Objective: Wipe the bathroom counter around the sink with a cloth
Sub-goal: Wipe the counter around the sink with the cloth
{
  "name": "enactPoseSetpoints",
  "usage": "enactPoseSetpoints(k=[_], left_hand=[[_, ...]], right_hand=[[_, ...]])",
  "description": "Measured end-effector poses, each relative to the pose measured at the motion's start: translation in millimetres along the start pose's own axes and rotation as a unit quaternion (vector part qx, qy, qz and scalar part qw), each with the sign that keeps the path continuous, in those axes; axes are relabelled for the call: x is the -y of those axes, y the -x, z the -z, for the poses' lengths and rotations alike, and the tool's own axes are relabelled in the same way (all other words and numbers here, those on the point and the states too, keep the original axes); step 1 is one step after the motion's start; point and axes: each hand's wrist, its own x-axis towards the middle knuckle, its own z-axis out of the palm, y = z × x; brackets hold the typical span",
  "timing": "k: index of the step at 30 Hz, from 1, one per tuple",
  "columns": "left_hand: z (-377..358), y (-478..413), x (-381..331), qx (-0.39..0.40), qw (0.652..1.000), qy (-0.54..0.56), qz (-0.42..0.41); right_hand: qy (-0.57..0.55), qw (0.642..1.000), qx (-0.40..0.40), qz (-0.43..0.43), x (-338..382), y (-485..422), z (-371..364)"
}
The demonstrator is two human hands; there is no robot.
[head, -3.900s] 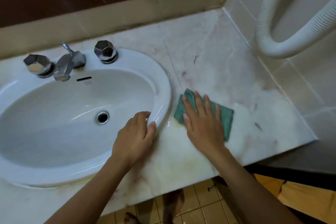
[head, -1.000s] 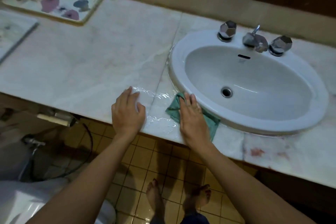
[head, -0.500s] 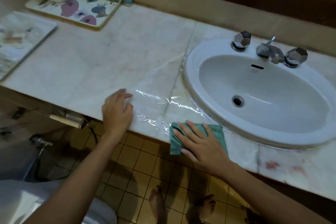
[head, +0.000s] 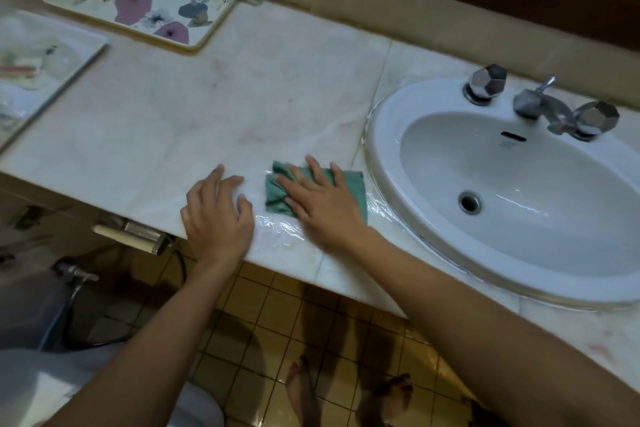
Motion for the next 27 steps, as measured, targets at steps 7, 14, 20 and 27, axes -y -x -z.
enactPoseSetpoints(k=[7,14,20,27], left_hand=[[0,-1,0,-0.003,1.000,0.002,-0.002],[0,-1,-2,-0.009,1.000,0.009,-0.004],[4,0,-2,-0.003,1.000,0.020,-0.003],[9,20,-21,0.064,0.996,0.062,0.025]], right_hand=[[0.017,0.994,0.002,-0.112,-34,-13,4],[-0.018,0.986,-0.041,-0.162,-25,69,-4],[-0.035,0.995,-0.060,-0.066,-39,168,-13],[-0.122,0.987,-0.077,-0.067,-91,287,8]])
